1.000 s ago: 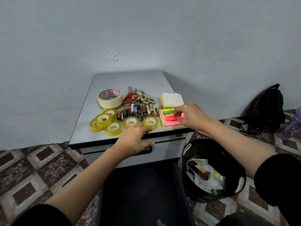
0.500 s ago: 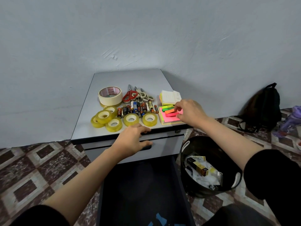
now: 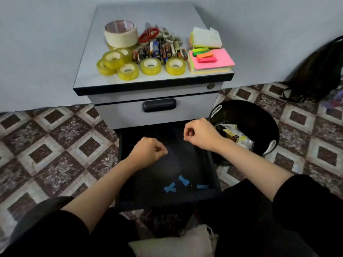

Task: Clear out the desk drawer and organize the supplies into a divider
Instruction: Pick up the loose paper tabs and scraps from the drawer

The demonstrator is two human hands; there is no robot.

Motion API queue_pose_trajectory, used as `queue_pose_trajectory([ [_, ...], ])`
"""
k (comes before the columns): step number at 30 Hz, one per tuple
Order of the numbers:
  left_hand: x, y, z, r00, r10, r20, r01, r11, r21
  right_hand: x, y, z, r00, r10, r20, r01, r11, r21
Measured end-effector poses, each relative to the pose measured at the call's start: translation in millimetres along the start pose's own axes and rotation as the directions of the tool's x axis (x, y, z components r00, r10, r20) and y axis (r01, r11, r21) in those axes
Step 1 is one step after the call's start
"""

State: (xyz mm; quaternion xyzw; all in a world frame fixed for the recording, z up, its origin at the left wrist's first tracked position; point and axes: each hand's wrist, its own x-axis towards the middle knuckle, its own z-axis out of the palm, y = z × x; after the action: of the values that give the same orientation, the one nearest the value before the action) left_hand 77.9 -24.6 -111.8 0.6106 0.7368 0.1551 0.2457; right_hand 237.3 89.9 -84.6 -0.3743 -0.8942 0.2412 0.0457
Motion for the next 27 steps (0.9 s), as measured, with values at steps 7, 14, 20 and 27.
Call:
queue_pose_trajectory([
  [7,-18,-49,79,0.924,-0.201,0.326,0.201,0.979,0.035,-22,50,96,0.834,0.265,0.483,-0.182,0.96,-0.211],
  [14,-5,-67,123,0.863,-0.238,0.445,0.178,0.969,0.172,-19,68,137,0.703,0.318,0.636,-0.01,0.899,-0.438],
  [20,3,-68,151,0.877,-0.199,0.438,0.075,0.956,0.285,-20,71,159,0.705,0.304,0.641,0.104,0.849,-0.517],
  [27,7,-66,167,0.913,-0.155,0.376,0.008,0.932,0.363,-25,74,165,0.698,0.332,0.635,0.043,0.865,-0.5],
])
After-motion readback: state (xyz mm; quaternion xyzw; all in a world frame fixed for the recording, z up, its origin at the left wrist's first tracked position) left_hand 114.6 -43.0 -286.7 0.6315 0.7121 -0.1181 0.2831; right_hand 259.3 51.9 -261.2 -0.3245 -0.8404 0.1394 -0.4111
